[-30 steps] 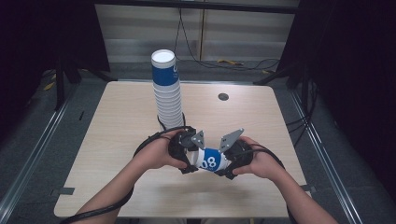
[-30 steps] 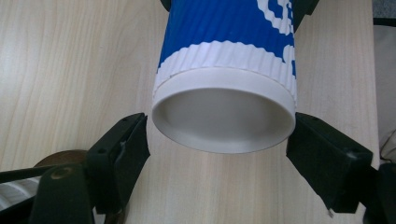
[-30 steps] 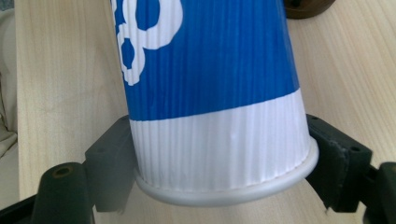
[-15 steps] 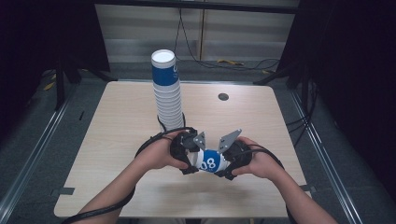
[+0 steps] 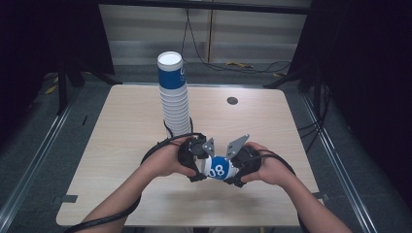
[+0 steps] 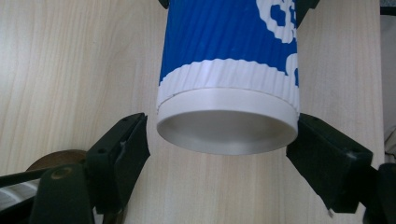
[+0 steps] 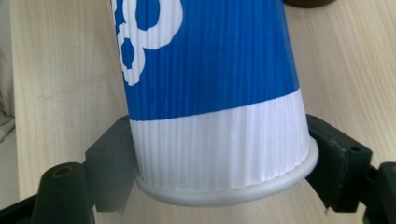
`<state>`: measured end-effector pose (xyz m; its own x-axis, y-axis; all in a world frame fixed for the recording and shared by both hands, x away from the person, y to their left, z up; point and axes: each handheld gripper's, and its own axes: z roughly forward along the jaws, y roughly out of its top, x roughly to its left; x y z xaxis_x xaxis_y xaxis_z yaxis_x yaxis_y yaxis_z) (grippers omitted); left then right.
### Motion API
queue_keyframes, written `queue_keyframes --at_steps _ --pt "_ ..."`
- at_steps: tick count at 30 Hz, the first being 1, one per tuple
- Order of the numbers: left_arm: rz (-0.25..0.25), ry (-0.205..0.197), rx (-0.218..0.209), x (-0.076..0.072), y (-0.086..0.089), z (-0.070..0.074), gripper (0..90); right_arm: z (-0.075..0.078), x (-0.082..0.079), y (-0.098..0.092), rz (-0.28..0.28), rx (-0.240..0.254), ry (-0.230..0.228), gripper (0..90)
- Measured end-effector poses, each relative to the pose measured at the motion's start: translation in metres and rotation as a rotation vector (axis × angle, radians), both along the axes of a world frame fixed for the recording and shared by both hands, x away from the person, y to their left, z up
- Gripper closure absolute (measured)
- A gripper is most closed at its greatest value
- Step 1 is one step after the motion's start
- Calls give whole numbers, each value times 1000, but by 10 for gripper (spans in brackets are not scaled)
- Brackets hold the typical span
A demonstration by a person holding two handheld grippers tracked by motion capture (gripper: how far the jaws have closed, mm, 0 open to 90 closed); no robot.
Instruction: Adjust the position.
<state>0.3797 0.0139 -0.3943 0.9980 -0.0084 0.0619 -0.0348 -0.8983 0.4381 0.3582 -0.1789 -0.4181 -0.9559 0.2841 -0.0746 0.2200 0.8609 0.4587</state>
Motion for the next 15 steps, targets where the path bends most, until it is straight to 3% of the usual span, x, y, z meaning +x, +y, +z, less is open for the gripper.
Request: queue_keyframes --at_steps 15 --pt "-3 -10 0 0 0 1 208 -1 1 -1 6 -12 2 200"
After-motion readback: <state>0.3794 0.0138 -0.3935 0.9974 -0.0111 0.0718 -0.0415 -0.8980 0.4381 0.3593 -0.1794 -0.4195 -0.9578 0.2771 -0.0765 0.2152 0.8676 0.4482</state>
